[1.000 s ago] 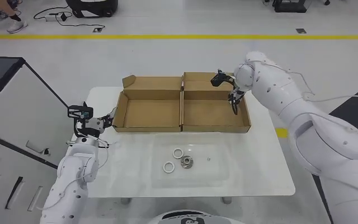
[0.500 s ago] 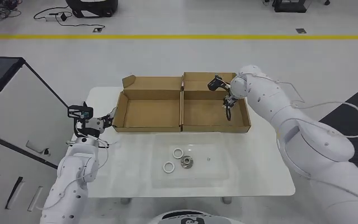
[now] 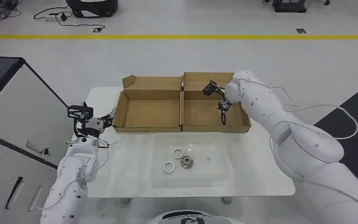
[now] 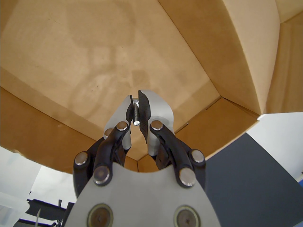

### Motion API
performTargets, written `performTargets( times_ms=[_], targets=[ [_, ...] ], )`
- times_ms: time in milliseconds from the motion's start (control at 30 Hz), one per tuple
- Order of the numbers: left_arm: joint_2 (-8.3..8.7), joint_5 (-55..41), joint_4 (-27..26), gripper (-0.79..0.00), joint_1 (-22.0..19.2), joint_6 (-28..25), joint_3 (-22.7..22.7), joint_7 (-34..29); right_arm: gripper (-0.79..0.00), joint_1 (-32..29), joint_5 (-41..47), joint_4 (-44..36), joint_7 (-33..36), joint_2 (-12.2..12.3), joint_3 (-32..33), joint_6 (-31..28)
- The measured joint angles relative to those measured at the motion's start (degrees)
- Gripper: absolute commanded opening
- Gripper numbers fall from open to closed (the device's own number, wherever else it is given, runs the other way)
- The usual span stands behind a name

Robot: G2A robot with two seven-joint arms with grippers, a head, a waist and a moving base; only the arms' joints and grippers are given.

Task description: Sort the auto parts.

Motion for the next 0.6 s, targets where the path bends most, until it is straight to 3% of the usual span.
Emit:
performTargets(
  times_ms=[500,600],
  targets=[
    [0.00,0.0,0.0,0.000,0.0,0.0,0.0,0.0,-0.785,-1.6,-0.2,2.3,-0.4,-1.5,1.3,-0.1],
    [0.00,0.0,0.0,0.000,0.0,0.0,0.0,0.0,-0.739,-1.8,-0.2,2.5,-0.4,-1.7,1.7,0.0]
  ],
)
